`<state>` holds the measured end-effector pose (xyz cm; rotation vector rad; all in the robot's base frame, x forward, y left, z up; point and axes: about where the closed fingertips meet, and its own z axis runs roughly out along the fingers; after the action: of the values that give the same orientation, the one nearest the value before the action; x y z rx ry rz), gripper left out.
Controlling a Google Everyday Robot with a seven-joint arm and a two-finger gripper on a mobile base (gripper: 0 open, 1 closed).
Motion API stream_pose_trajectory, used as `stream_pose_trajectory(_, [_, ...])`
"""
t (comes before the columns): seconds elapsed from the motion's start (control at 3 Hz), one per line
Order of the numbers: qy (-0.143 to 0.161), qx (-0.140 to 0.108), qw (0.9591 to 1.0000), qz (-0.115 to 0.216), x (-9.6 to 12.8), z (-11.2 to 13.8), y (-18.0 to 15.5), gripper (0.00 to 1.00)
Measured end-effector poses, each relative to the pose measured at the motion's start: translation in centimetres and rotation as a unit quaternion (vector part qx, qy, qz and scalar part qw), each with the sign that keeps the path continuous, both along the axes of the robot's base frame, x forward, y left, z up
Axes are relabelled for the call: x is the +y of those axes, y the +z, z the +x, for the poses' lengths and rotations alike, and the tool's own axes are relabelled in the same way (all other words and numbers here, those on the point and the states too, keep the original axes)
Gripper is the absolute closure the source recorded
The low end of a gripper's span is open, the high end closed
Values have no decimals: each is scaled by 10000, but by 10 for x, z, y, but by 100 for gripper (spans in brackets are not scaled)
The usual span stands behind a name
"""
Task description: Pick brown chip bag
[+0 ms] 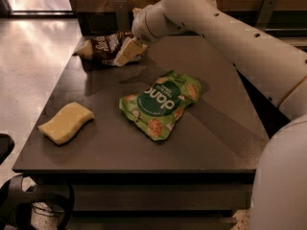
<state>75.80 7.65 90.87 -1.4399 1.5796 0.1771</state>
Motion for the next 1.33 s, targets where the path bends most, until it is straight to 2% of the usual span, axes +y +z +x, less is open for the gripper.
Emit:
stream_pose_trajectory(0.33, [52, 106, 9999, 80, 11, 28, -20, 0])
stream_pose_trajectory(0.67, [0, 276, 9992, -285, 20, 46, -41, 2])
stream_pose_trajectory(1.0, [9, 372, 9972, -654, 27, 49, -51, 25])
stream_pose_trajectory(1.33, [26, 396, 9969, -686, 29, 49, -54, 47])
